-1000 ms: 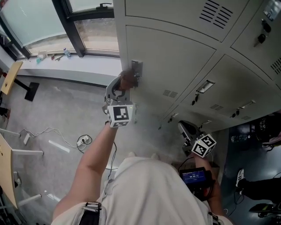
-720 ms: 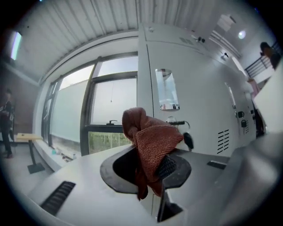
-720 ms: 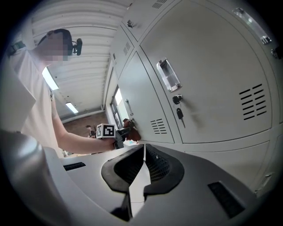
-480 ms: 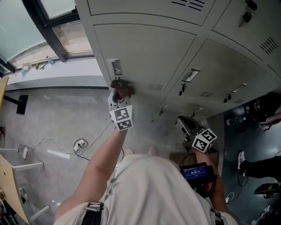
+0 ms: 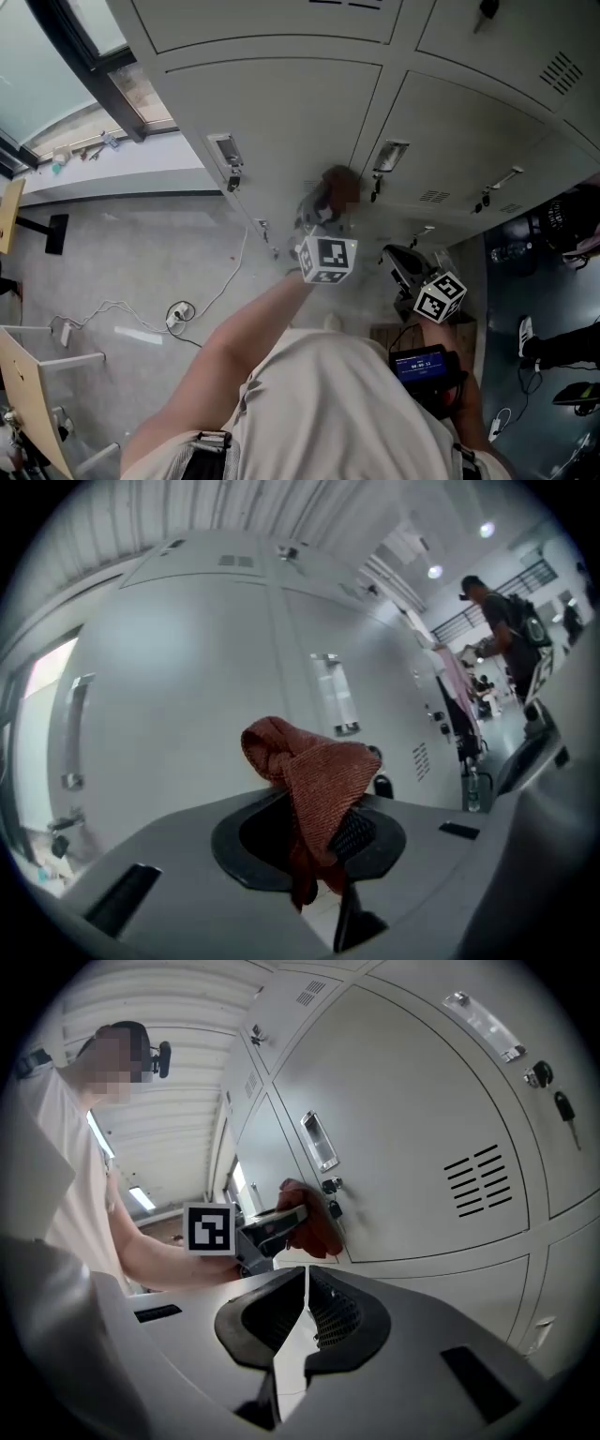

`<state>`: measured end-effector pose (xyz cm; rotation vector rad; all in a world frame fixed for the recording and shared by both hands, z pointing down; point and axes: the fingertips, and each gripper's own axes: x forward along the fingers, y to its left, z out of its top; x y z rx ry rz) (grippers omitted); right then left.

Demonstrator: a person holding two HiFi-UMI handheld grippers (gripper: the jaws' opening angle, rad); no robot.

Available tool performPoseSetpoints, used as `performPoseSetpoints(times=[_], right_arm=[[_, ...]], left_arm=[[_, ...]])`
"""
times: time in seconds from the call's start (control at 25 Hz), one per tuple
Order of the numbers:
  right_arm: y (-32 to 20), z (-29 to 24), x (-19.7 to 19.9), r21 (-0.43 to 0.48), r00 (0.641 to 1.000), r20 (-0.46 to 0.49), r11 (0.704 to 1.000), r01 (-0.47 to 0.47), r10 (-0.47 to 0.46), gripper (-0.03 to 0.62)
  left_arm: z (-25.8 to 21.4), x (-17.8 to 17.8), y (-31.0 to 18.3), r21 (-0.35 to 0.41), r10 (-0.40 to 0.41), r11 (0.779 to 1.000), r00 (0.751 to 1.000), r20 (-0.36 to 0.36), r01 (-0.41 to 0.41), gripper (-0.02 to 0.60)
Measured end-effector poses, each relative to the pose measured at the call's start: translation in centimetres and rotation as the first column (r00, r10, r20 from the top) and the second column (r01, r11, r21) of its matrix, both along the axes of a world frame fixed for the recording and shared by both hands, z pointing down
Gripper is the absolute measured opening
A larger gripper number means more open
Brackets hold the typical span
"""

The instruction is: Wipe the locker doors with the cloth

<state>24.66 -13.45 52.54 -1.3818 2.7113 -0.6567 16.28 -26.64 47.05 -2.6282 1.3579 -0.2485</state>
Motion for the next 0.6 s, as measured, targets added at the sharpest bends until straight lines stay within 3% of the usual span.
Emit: performPoseSetpoints(times=[0.12,0.24,0.4,0.6], right_arm=[[0.2,-0.1,1.0,0.003,1.000,0.004,1.000,-0.015,0.014,0.023],[0.3,-0.2,1.6,-0.002,1.000,-0.004,1.000,-0.026,0.026,0.023],[0.3,-0.1,1.0,-0.010,0.999,-0.013,0.999,-0.030,0.030,0.023],[0.1,-0.2,-0.7,-0.011,0.999,-0.035,1.000,-0.015,0.014,0.023]], left_arm=[[1.0,4.3,1.1,0.045,0.123,0.991,0.987,0.105,-0.128,0.077],[2.6,4.1,1.1,0.080,0.157,0.982,0.975,0.154,-0.171,0.077],[6.5,0.3,0.1,0.058,0.158,0.983,0.958,0.238,-0.177,0.077],[10.4,-8.1,-2.0,0.021,0.101,0.993,0.946,0.307,-0.113,0.077]])
